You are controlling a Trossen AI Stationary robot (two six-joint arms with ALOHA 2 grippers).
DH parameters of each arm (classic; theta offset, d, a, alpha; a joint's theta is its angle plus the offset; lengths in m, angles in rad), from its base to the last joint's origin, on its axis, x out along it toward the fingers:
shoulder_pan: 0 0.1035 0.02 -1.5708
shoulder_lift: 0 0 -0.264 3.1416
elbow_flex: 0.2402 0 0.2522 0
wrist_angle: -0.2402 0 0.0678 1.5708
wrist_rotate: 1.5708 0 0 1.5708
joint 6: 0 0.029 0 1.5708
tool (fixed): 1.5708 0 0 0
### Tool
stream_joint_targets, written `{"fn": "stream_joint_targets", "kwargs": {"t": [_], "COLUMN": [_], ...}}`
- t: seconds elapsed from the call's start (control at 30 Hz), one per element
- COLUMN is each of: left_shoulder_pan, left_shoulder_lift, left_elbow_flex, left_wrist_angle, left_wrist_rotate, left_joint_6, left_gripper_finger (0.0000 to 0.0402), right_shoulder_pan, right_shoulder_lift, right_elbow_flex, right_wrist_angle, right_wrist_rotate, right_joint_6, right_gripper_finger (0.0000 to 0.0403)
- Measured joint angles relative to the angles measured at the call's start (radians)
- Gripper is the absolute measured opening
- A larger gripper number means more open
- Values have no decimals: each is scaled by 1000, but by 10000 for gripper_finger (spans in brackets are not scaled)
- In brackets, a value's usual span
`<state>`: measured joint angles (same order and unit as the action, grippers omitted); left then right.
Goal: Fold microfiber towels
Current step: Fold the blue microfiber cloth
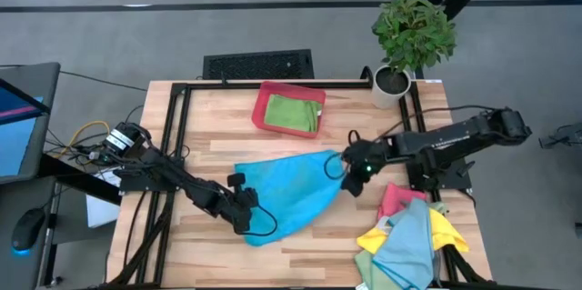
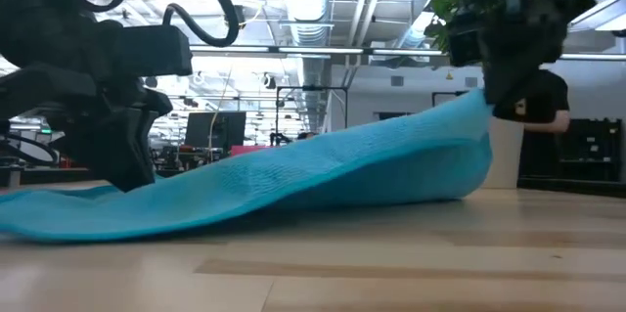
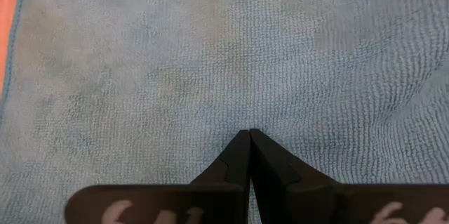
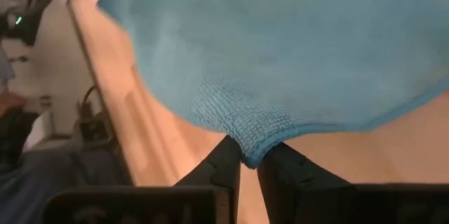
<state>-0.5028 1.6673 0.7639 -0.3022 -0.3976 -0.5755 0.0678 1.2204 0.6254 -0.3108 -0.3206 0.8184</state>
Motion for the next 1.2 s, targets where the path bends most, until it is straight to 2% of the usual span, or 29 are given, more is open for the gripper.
{"fn": "stream_joint_targets", "kwargs": {"t": [0.27,0.43,0.63,0.83,1.03,1.2], "left_shoulder_pan": [-5,-73,-177,-197,-206,-216], "left_shoulder_lift": [-68,-153,-92,-14,-11,-12], "left_elbow_flex": [38,47,47,83,148,153], "left_wrist_angle": [-72,-46,-28,52,60,73], "left_wrist_rotate": [28,-27,21,133,112,118], "left_joint_6": [-11,-17,70,176,224,266], "left_gripper_finger": [0,0,5,63,141,161], "right_shoulder_pan": [-118,-148,-150,-146,-147,-147], "right_shoulder_lift": [74,121,142,141,141,141], "right_elbow_flex": [0,0,0,0,0,0], "right_wrist_angle": [3,12,30,58,61,66], "right_wrist_rotate": [-23,-24,-24,-24,-24,-21], "right_joint_6": [-122,-165,-200,-211,-210,-215], "right_gripper_finger": [71,71,71,71,71,71]}}
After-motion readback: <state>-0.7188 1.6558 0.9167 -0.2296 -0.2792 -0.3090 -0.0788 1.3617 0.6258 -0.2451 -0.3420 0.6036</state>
